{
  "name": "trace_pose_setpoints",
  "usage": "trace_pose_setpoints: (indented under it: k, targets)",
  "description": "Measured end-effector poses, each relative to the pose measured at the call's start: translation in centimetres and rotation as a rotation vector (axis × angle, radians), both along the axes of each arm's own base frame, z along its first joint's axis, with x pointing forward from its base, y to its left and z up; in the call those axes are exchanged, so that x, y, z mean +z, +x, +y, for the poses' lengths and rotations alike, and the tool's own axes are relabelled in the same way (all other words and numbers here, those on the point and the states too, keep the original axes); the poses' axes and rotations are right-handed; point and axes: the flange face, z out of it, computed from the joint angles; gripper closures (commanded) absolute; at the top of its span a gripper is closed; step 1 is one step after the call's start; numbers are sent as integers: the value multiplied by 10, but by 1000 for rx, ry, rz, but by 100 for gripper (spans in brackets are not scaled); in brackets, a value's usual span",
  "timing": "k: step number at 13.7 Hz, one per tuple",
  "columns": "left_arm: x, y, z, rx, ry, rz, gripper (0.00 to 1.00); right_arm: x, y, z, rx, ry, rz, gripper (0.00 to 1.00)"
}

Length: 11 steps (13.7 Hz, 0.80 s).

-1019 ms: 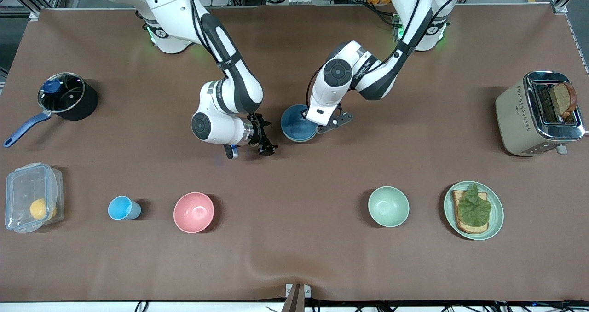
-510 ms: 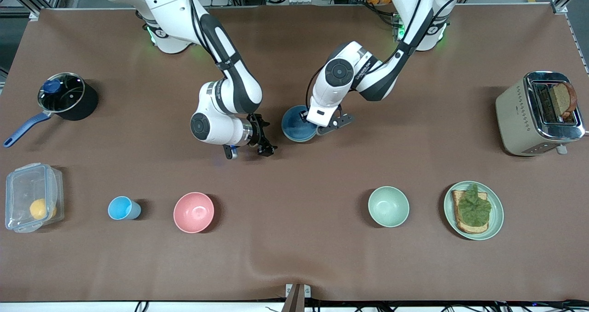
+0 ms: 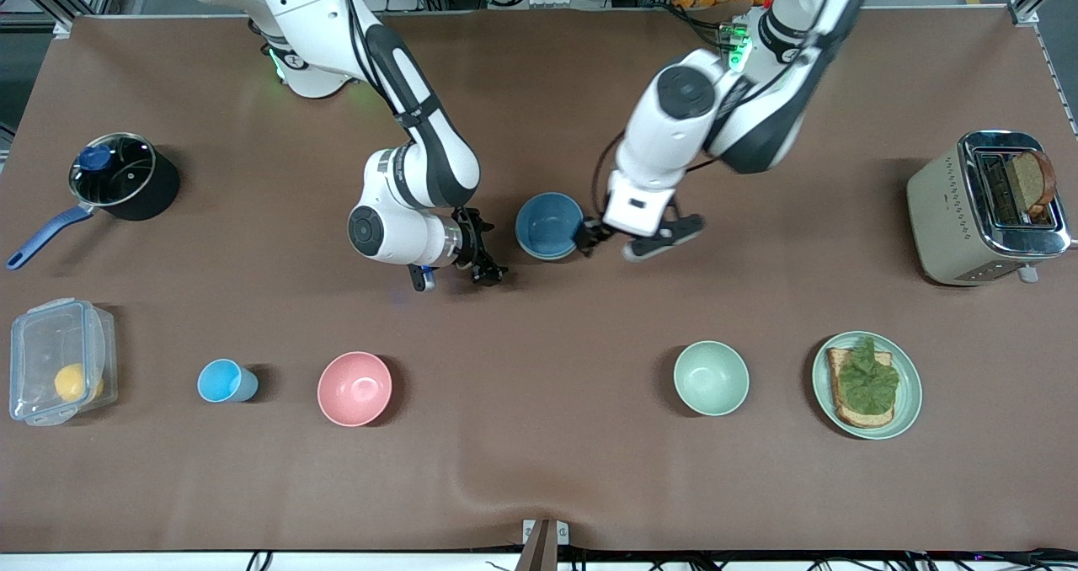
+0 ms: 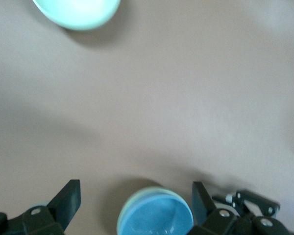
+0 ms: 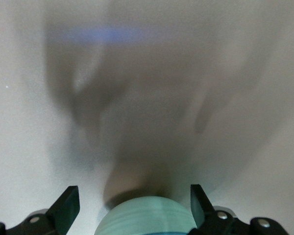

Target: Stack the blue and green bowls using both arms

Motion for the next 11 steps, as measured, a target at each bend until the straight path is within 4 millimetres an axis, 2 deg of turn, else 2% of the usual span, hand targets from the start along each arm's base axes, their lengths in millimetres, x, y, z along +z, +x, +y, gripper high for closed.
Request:
trace_pose_setpoints:
  k: [4, 6, 8, 11]
  targets:
    - [73, 29, 43, 45, 67, -41, 0, 1, 0, 0, 1, 2, 2, 0]
    - [104, 48, 72, 30, 88, -51, 0, 5, 0, 0, 5, 9, 11, 0]
    - [129, 65, 106, 21, 117, -37, 0, 11, 1, -1, 5, 16, 10, 0]
    - [157, 78, 147, 38, 144, 3, 0, 25, 11, -10, -5, 20, -14, 0]
